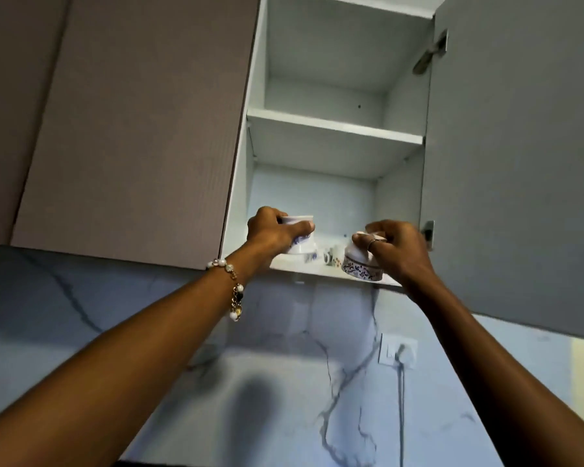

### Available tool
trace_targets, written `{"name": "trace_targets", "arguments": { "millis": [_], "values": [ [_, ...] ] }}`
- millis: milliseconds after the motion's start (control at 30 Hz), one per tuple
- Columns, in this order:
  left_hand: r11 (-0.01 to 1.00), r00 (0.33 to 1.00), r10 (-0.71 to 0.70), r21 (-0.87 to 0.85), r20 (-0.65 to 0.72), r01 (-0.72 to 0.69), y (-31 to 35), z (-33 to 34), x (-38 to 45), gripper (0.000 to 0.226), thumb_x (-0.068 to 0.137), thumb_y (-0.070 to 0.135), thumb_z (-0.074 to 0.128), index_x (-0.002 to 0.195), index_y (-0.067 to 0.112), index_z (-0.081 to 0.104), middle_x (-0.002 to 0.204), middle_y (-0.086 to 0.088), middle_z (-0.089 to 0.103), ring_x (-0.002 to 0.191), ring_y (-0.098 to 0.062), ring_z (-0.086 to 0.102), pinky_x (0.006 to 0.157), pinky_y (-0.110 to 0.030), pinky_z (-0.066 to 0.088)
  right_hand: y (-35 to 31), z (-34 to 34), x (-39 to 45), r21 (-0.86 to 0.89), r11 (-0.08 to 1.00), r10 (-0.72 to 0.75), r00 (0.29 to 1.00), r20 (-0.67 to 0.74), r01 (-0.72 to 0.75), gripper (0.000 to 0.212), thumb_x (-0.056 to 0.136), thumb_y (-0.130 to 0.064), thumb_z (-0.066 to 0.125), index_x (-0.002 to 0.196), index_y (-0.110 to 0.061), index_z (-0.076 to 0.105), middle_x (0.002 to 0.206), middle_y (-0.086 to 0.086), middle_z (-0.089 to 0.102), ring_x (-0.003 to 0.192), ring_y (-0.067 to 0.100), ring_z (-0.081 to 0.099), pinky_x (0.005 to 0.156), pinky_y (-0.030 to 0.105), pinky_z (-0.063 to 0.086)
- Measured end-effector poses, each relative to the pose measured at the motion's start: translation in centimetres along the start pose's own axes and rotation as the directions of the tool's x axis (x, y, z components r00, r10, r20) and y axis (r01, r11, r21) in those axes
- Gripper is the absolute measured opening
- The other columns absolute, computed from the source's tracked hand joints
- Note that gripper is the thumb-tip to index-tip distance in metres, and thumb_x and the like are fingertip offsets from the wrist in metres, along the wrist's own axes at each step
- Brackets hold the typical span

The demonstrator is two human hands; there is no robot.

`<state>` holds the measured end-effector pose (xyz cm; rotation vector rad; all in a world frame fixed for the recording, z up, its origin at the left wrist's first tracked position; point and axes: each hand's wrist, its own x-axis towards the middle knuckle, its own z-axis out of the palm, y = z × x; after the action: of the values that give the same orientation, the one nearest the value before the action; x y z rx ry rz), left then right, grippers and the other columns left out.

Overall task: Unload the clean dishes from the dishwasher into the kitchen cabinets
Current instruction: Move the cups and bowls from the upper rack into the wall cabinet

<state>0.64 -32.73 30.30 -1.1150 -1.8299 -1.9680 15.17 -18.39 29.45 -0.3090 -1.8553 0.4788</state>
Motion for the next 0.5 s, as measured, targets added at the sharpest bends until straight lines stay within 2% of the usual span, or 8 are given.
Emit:
{"name": "trace_targets", "arguments": {
  "millis": [67, 133, 233, 267, 333, 433, 500],
  "values": [
    [1.0, 1.0, -0.02, 0.016, 0.001, 0.02, -0.7, 0.8, 2.4, 0.043, 0.07, 0.03, 0.082, 0.101, 0.009, 0.061, 0.097, -0.007, 0.062, 0.081, -0.019, 0.061, 0.069, -0.028, 0.054, 0.3, 1.1, 2.7, -0.051, 0.999, -0.017, 1.0, 0.013, 0.018, 0.04, 0.076, -0.041, 0.074, 0.103, -0.014, 0.071, 0.1, 0.008, 0.072, 0.093, 0.025, 0.066, 0.073, 0.03, 0.048],
    [0.999, 0.999, -0.032, 0.018, 0.026, 0.032, -1.7, 1.8, 4.8, 0.041, 0.07, 0.024, 0.082, 0.101, 0.006, 0.063, 0.092, -0.008, 0.063, 0.076, -0.019, 0.06, 0.062, -0.025, 0.053, 0.9, 2.5, 5.2, -0.13, 0.991, -0.039, 0.998, 0.04, 0.044, 0.04, 0.079, -0.039, 0.073, 0.107, -0.011, 0.07, 0.106, 0.008, 0.07, 0.098, 0.024, 0.063, 0.072, 0.025, 0.042],
    [0.997, 0.994, -0.083, 0.004, 0.078, 0.083, -3.7, 3.7, 8.4, 0.026, 0.068, 0.016, 0.081, 0.084, 0.001, 0.068, 0.078, -0.014, 0.068, 0.06, -0.019, 0.058, 0.052, -0.023, 0.048, 2.8, 4.8, 8.8, -0.186, 0.979, -0.063, 0.993, 0.103, 0.081, 0.044, 0.079, -0.039, 0.072, 0.109, -0.007, 0.068, 0.114, 0.014, 0.068, 0.102, 0.028, 0.063, 0.084, 0.037, 0.053],
    [0.994, 0.99, -0.104, -0.005, 0.09, 0.105, -4.2, 4.4, 9.6, 0.023, 0.069, 0.014, 0.08, 0.081, 0.0, 0.068, 0.074, -0.015, 0.067, 0.057, -0.019, 0.057, 0.051, -0.024, 0.046, 3.5, 5.6, 9.9, -0.201, 0.976, -0.063, 0.991, 0.121, 0.087, 0.044, 0.079, -0.039, 0.072, 0.11, -0.007, 0.067, 0.115, 0.015, 0.067, 0.102, 0.029, 0.063, 0.087, 0.041, 0.053],
    [0.99, 0.983, -0.143, 0.0, 0.113, 0.144, -5.3, 6.2, 12.1, 0.02, 0.07, 0.01, 0.078, 0.079, -0.003, 0.066, 0.072, -0.016, 0.065, 0.057, -0.021, 0.056, 0.056, -0.028, 0.045, 5.0, 7.0, 12.2, -0.232, 0.969, -0.051, 0.988, 0.148, 0.085, 0.044, 0.08, -0.038, 0.072, 0.111, -0.007, 0.067, 0.117, 0.015, 0.066, 0.103, 0.028, 0.062, 0.089, 0.04, 0.053],
    [0.97, 0.96, -0.219, 0.143, 0.176, 0.196, -6.6, 8.6, 15.4, 0.018, 0.075, 0.008, 0.075, 0.074, 0.002, 0.058, 0.071, -0.012, 0.061, 0.056, -0.017, 0.055, 0.054, -0.028, 0.045, 7.0, 8.3, 15.1, -0.278, 0.958, -0.011, 0.977, 0.214, 0.071, 0.036, 0.082, -0.034, 0.07, 0.105, -0.008, 0.07, 0.113, 0.013, 0.068, 0.097, 0.025, 0.062, 0.083, 0.032, 0.05],
    [0.94, 0.929, -0.287, 0.256, 0.235, 0.226, -7.2, 10.4, 17.1, 0.022, 0.08, 0.011, 0.073, 0.08, 0.003, 0.053, 0.073, -0.01, 0.056, 0.058, -0.015, 0.052, 0.05, -0.026, 0.043, 8.5, 8.8, 16.5, -0.315, 0.946, 0.007, 0.967, 0.256, 0.076, 0.03, 0.081, -0.033, 0.07, 0.099, -0.009, 0.073, 0.109, 0.012, 0.07, 0.094, 0.024, 0.061, 0.079, 0.028, 0.047]
  ]
}}
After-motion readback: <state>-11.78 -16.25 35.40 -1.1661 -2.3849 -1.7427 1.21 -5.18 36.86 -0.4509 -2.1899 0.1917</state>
